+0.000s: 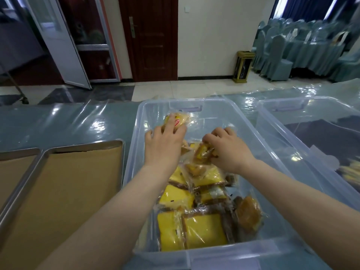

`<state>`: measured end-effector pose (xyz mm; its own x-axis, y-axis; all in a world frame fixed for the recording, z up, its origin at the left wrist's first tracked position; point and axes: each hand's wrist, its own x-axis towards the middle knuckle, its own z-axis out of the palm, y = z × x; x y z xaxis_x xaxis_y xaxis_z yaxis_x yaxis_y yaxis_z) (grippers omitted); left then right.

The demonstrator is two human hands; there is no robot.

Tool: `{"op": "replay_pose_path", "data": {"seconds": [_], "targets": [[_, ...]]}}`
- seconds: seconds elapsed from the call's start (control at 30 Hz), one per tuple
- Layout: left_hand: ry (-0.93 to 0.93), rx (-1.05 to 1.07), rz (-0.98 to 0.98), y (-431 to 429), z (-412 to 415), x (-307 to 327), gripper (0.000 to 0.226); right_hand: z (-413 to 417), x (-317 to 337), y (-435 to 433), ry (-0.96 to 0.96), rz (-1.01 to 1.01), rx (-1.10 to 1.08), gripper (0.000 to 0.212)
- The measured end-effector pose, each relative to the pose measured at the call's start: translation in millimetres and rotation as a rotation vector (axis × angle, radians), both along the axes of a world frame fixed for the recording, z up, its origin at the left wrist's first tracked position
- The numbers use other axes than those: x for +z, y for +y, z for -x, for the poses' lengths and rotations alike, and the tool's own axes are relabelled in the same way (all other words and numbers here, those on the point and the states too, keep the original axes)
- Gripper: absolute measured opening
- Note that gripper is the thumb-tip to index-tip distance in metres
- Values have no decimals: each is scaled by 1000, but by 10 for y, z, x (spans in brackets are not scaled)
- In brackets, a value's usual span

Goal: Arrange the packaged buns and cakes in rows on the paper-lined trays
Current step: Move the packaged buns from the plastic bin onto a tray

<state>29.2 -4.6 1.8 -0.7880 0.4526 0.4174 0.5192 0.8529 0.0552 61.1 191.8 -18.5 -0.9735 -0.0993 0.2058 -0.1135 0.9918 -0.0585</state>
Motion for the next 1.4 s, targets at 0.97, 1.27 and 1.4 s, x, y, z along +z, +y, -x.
{"op": "replay_pose_path", "data": {"seconds": [0.97,1.27,1.4], "targets": [[23,593,-449,-6644,-1939,104,40,-636,345,-6298,151,669,601,58],[3,763,-512,-8115,-2479,-313,30,-783,-335,-7874,-80,817,595,60],[-47,833,-540,-8600,-2493,-482,30,-651,-657,-8403,-182,945,515,55]]}}
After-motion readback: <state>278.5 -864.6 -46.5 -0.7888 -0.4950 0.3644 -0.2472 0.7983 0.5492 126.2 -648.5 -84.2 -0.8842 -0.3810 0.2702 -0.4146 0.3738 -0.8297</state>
